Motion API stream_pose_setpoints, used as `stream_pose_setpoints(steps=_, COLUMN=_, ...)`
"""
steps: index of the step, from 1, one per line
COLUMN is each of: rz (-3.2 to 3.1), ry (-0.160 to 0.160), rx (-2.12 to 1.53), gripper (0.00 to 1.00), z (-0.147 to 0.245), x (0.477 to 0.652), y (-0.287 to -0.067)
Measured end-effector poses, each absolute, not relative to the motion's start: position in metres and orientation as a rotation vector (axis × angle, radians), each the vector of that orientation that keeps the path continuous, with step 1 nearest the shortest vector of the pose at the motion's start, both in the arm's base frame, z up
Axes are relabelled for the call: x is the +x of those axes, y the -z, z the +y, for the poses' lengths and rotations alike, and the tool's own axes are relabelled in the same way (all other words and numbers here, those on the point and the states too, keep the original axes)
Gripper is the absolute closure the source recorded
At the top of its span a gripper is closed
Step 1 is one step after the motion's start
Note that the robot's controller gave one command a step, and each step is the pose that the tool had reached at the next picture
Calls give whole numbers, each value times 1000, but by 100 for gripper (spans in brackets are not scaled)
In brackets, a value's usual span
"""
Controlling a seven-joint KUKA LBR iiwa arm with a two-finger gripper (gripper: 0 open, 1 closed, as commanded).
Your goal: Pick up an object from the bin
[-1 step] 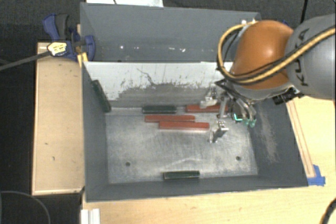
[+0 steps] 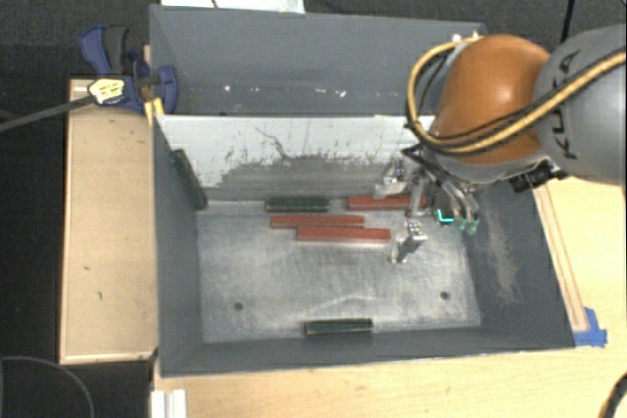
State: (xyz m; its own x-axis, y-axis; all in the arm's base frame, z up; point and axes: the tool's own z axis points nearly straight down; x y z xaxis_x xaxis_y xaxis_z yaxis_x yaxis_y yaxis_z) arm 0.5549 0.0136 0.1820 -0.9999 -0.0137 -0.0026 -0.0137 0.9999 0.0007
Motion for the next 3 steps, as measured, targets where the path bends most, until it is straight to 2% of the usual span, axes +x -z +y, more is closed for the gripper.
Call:
stream_pose_setpoints(steps=1, rz=3130, ry=-2, rx=39, gripper=0, z=10, x=567, y=-139)
stream_pose_setpoints(steps=2, rz=3117, ry=-2, rx=180, gripper=100, z=12, x=579, y=-77)
stream_pose_setpoints(steps=3, rz=3117, ry=-2, rx=180, gripper=100, z=12, x=579, y=-77)
